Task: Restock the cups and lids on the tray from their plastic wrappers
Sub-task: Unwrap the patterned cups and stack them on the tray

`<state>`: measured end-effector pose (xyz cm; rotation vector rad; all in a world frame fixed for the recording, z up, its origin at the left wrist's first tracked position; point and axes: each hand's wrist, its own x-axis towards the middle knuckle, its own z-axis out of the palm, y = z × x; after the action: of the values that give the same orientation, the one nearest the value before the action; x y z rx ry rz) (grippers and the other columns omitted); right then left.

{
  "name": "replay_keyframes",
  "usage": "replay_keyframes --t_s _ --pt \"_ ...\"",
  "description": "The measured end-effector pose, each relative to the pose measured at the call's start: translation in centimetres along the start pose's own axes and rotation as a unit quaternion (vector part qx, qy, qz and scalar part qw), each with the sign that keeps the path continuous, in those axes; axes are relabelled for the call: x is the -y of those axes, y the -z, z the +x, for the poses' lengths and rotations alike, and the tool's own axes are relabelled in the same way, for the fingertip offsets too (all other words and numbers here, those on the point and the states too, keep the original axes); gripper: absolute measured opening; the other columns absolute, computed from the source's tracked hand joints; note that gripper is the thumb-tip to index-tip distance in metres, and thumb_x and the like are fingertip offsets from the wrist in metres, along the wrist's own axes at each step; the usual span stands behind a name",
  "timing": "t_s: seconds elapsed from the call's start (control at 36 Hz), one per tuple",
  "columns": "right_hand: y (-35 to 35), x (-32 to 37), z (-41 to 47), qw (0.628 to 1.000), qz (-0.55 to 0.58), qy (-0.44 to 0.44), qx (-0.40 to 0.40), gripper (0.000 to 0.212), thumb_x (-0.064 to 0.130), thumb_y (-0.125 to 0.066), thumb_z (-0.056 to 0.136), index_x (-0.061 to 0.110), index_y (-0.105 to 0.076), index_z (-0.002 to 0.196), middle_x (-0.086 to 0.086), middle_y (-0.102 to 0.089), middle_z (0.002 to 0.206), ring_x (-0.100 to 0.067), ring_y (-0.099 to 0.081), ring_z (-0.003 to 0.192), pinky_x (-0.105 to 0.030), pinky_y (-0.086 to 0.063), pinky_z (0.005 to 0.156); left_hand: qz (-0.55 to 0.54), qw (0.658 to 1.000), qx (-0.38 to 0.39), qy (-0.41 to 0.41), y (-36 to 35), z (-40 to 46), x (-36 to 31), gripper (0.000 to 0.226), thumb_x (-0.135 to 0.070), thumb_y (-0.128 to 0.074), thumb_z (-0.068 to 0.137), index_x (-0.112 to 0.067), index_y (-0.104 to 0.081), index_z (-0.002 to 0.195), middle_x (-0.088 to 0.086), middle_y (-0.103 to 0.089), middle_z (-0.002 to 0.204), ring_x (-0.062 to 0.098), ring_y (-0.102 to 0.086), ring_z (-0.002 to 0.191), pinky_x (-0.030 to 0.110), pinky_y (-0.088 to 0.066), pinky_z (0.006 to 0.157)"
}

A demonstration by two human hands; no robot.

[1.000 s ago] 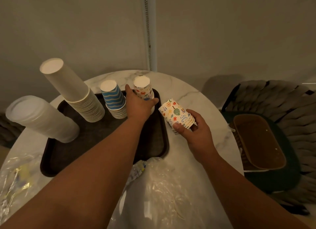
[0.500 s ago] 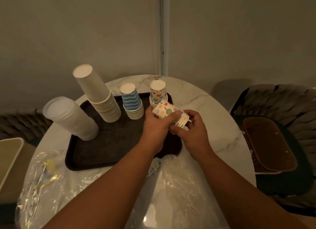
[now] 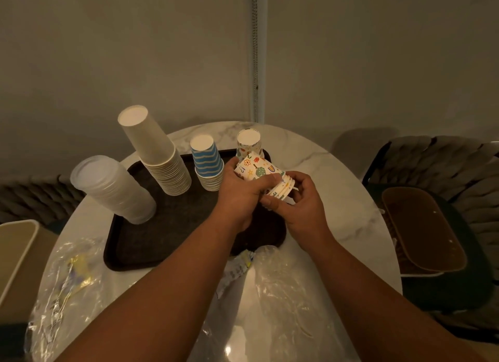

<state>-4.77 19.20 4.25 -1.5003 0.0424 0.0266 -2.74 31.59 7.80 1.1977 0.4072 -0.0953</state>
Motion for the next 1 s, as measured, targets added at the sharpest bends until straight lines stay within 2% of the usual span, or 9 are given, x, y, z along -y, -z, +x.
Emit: replay_keyframes --t_s 0.08,0.17,0.25,0.33,0.44,0.64,0.75,0.92,1.0 --pt "0.3 0.3 0.4 1.0 0.019 0.002 -0.002 0.062 0.003 -0.086 0.067 0.02 -0.055 0.117 0.003 -0.066 0.116 -0.01 -0.067 0.105 -0.023 -0.055 0.082 0.002 1.0 -0.004 -0.015 -0.5 0.7 -0.2 0.085 0.005 -0.081 0.071 -0.016 -0.038 0.141 0.004 -0.062 0.117 0.022 -0.067 0.102 0.036 -0.061 0.073" --pt "0.5 0.5 0.9 0.999 0.045 -0.001 -0.011 0.064 0.0 -0.083 0.07 0.013 -0.054 0.125 0.0 -0.066 0.118 -0.009 -0.067 0.103 -0.022 -0.055 0.082 -0.005 1.0 -0.007 -0.023 -0.9 1.5 -0.4 0.086 0.002 -0.084 0.068 -0.016 -0.04 0.14 0.012 -0.06 0.126 0.03 -0.066 0.107 0.048 -0.06 0.08" --pt "0.8 0.4 1.2 0.999 0.041 0.005 -0.022 0.054 0.005 -0.082 0.072 0.02 -0.056 0.118 -0.001 -0.067 0.116 -0.013 -0.067 0.104 -0.024 -0.055 0.081 -0.013 0.999 -0.008 -0.035 -1.2 2.2 -0.8 0.081 0.001 -0.086 0.065 -0.012 -0.046 0.134 0.016 -0.063 0.122 0.034 -0.068 0.104 0.054 -0.059 0.08" --pt "1.1 0.2 1.5 0.999 0.028 0.012 -0.023 0.048 0.008 -0.082 0.074 0.024 -0.057 0.112 0.0 -0.068 0.113 -0.015 -0.067 0.103 -0.024 -0.055 0.081 -0.016 0.999 -0.011 -0.042 -1.4 2.8 -1.1 0.073 0.004 -0.083 0.068 -0.01 -0.048 0.131 0.017 -0.065 0.119 0.033 -0.069 0.103 0.05 -0.06 0.079" --pt "1.1 0.3 1.7 0.996 0.091 -0.007 -0.021 0.056 0.016 -0.082 0.066 0.02 -0.055 0.115 -0.003 -0.067 0.115 -0.015 -0.067 0.104 -0.026 -0.055 0.084 0.0 0.999 -0.014 -0.047 -1.6 3.0 -0.8 0.091 -0.003 -0.088 0.063 -0.015 -0.04 0.14 0.016 -0.059 0.127 0.032 -0.065 0.111 0.051 -0.058 0.086" --pt "0.7 0.6 2.2 0.99 0.139 -0.025 -0.007 0.059 0.021 -0.08 0.064 0.017 -0.055 0.117 -0.006 -0.066 0.119 -0.023 -0.066 0.111 -0.048 -0.053 0.096 -0.016 0.999 0.01 -0.033 -1.7 2.8 0.1 0.091 -0.006 -0.088 0.06 -0.012 -0.042 0.139 0.02 -0.059 0.128 0.036 -0.064 0.111 0.054 -0.057 0.086" --pt "0.9 0.5 2.1 0.99 0.139 -0.029 0.001 0.057 0.02 -0.08 0.064 0.019 -0.056 0.116 -0.005 -0.067 0.119 -0.021 -0.066 0.111 -0.046 -0.054 0.096 -0.016 0.999 -0.013 -0.034 -1.5 3.0 0.0 0.076 0.001 -0.081 0.072 -0.012 -0.044 0.137 0.015 -0.062 0.124 0.032 -0.066 0.108 0.05 -0.058 0.085" --pt "0.9 0.6 2.2 0.989 0.141 -0.035 0.003 0.054 0.017 -0.079 0.066 0.018 -0.056 0.115 -0.007 -0.067 0.118 -0.023 -0.067 0.11 -0.045 -0.056 0.092 0.005 0.998 -0.03 -0.05 -1.4 2.8 -0.8 0.074 -0.002 -0.083 0.071 -0.014 -0.044 0.133 0.012 -0.063 0.122 0.031 -0.067 0.107 0.049 -0.059 0.085" --pt "1.2 0.4 2.1 0.987 0.152 -0.04 -0.015 0.051 0.016 -0.078 0.066 0.017 -0.055 0.111 -0.01 -0.065 0.12 -0.026 -0.066 0.11 -0.047 -0.056 0.089 0.024 0.994 -0.054 -0.091 -1.6 3.3 -2.5 0.073 -0.003 -0.082 0.074 -0.018 -0.04 0.132 0.007 -0.06 0.12 0.024 -0.066 0.106 0.042 -0.06 0.083"
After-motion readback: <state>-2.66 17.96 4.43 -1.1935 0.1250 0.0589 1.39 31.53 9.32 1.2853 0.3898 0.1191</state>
